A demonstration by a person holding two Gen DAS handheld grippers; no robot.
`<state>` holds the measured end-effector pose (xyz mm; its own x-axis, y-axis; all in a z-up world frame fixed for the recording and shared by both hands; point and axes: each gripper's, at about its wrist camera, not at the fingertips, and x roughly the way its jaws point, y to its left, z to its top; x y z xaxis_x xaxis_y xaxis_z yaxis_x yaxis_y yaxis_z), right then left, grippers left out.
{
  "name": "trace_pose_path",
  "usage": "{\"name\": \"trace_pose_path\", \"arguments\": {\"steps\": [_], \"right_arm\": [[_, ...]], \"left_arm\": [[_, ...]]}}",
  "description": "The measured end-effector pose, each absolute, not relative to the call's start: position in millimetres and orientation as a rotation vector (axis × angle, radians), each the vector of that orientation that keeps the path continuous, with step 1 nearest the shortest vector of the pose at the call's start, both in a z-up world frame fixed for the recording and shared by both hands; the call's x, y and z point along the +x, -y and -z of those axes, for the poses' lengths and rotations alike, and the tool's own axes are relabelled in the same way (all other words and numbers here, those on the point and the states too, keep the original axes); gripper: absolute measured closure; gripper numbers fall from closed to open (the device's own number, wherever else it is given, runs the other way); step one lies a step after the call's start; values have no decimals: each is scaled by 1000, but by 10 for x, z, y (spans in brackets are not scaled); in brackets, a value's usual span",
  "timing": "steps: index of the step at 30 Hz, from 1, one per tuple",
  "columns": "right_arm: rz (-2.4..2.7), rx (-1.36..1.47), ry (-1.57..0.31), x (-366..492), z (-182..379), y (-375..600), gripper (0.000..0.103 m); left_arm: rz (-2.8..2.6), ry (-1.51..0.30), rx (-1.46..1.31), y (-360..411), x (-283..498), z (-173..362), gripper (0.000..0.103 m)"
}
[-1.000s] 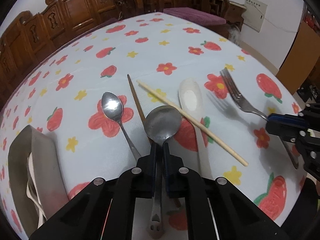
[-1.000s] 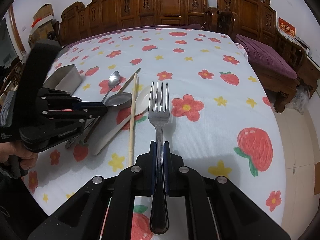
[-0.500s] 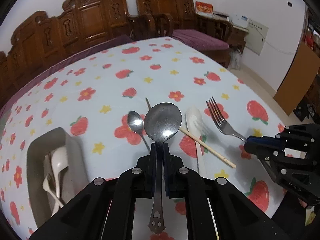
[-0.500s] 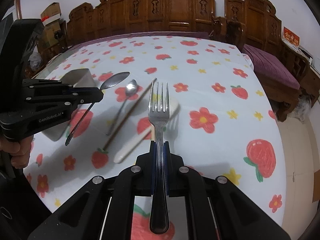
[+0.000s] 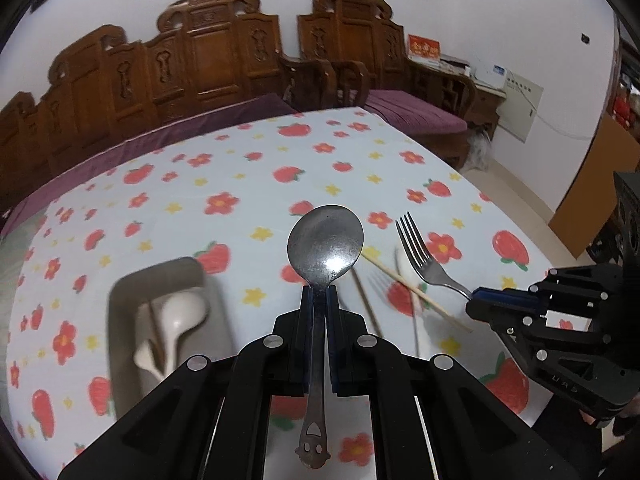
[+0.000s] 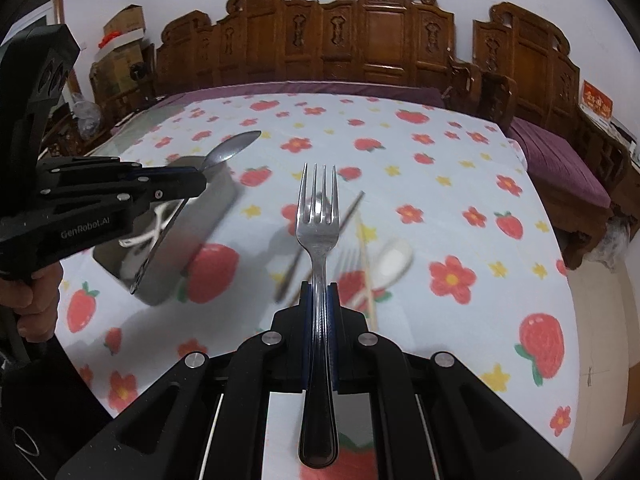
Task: Organize utensils
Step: 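Lower the metal spoon into the tray and open the left tool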
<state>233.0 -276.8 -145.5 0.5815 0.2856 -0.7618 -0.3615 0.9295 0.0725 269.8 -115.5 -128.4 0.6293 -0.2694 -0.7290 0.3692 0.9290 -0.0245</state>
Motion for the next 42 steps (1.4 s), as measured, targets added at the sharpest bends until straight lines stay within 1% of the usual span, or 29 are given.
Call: {"name": "trace_pose_path", "arguments": {"steps": [5, 10, 16, 20, 31, 39, 42], "right_arm": [[-417, -93, -851, 2378, 1357, 2506, 94], [-448, -95, -839, 2425, 1292, 2263, 94], [-467, -97, -833, 2482, 1235, 2051, 94], [-472, -96, -831, 2510, 1222, 1986, 94], [-468, -103, -846, 2521, 1275, 1951, 94], [-472, -107, -852, 2532, 1298, 1927, 94], [-474, -109, -852, 2525, 1295, 1895, 94]], "left_arm": [[320, -795, 111, 826, 2738, 1163, 98], [270, -802, 97, 525, 2802, 1172, 98], [214, -832, 70, 196, 2934, 1323, 98], [182, -872, 46, 37, 3029, 1525, 98], [139, -978, 65, 14, 3227, 1967, 98], [150, -1036, 83, 53, 3261, 2062, 97], [154, -1021, 89, 38, 3222, 2016, 97]]}}
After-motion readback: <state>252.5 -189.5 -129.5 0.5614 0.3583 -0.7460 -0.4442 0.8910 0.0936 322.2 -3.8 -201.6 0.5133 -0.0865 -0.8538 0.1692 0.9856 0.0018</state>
